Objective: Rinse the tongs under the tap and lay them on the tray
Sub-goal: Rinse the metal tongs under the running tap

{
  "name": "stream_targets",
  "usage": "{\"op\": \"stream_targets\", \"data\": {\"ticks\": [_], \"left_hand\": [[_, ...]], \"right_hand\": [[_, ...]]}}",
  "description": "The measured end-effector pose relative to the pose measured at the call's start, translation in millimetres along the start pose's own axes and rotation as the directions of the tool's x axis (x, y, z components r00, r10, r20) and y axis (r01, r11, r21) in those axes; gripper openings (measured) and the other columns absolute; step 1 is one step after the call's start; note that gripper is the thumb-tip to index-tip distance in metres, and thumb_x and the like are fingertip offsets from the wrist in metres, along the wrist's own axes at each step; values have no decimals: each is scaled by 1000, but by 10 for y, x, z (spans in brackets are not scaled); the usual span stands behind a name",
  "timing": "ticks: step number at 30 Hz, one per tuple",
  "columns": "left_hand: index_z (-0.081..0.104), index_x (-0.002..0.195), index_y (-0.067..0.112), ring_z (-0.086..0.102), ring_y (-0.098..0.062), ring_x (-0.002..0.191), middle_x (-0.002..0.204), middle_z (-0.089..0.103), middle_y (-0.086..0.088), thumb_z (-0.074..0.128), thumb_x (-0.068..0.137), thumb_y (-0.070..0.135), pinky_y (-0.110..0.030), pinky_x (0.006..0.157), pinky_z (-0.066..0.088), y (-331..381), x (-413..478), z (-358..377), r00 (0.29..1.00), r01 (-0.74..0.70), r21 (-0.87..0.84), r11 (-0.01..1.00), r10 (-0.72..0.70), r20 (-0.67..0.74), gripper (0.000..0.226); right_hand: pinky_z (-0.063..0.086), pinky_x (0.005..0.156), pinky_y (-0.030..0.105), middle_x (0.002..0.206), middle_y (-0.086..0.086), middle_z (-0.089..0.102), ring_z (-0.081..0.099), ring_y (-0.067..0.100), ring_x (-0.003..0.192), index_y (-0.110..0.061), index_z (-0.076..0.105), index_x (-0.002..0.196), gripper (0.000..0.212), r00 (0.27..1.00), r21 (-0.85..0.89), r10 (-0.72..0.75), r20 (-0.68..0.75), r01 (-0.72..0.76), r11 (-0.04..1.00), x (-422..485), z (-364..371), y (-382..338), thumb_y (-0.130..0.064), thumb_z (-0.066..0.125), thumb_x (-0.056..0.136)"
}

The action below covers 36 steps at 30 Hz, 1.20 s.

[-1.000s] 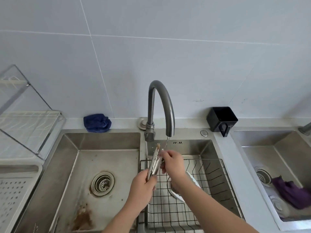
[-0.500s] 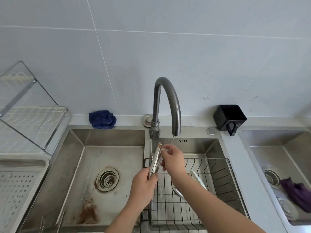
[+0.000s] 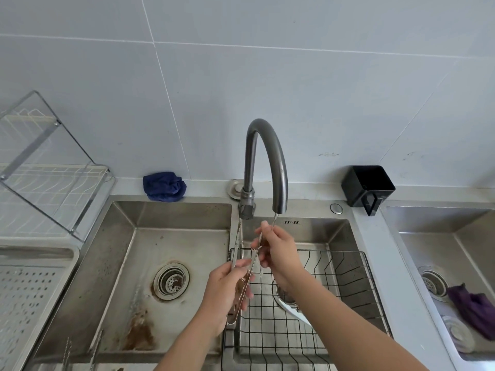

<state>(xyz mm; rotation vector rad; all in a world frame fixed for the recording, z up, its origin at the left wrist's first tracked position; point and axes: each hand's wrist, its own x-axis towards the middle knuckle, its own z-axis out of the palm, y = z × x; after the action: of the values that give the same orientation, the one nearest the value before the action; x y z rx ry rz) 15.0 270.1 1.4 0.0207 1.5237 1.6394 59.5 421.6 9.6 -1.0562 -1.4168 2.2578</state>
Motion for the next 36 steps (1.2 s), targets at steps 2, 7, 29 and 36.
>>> {"op": "stream_targets", "data": {"ticks": [2, 7, 29, 36], "left_hand": [[70, 110, 5, 57, -26, 52, 78, 69, -18, 56, 99, 11, -29, 40, 39, 4, 13, 27, 1000, 15, -20, 1000, -15, -10, 19], [70, 91, 4, 53, -26, 47, 72, 63, -19, 56, 98, 16, -28, 38, 40, 25, 17, 46, 1000, 10, -20, 1000, -9, 12, 20], [68, 84, 1, 51, -25, 40, 65, 63, -19, 49, 97, 31, -24, 35, 36, 72, 215, 157, 998, 59, 70, 996, -59, -11, 38], [70, 100, 10, 55, -19, 49, 69, 72, -11, 55, 101, 34, -27, 42, 39, 55, 208, 208, 997, -8, 162, 987, 22, -80, 28]], "right_hand": [[34, 40, 25, 77, 7, 68, 46, 15, 49, -11, 65, 103, 22, 991, 110, 55, 120, -68, 992, -47, 16, 17, -32, 67, 97], [25, 39, 25, 69, 10, 61, 38, 15, 46, -17, 64, 74, 49, 983, 52, 107, 152, -116, 992, -13, 14, -68, -59, 54, 99], [48, 58, 28, 75, 4, 63, 60, 16, 65, -7, 63, 98, 16, 989, -116, -61, 134, 76, 990, -86, 40, -12, -21, 71, 95], [50, 45, 25, 68, -2, 68, 60, 6, 47, -25, 66, 91, 6, 965, -573, -256, -53, 180, 799, 93, -26, -113, -25, 66, 97]]}}
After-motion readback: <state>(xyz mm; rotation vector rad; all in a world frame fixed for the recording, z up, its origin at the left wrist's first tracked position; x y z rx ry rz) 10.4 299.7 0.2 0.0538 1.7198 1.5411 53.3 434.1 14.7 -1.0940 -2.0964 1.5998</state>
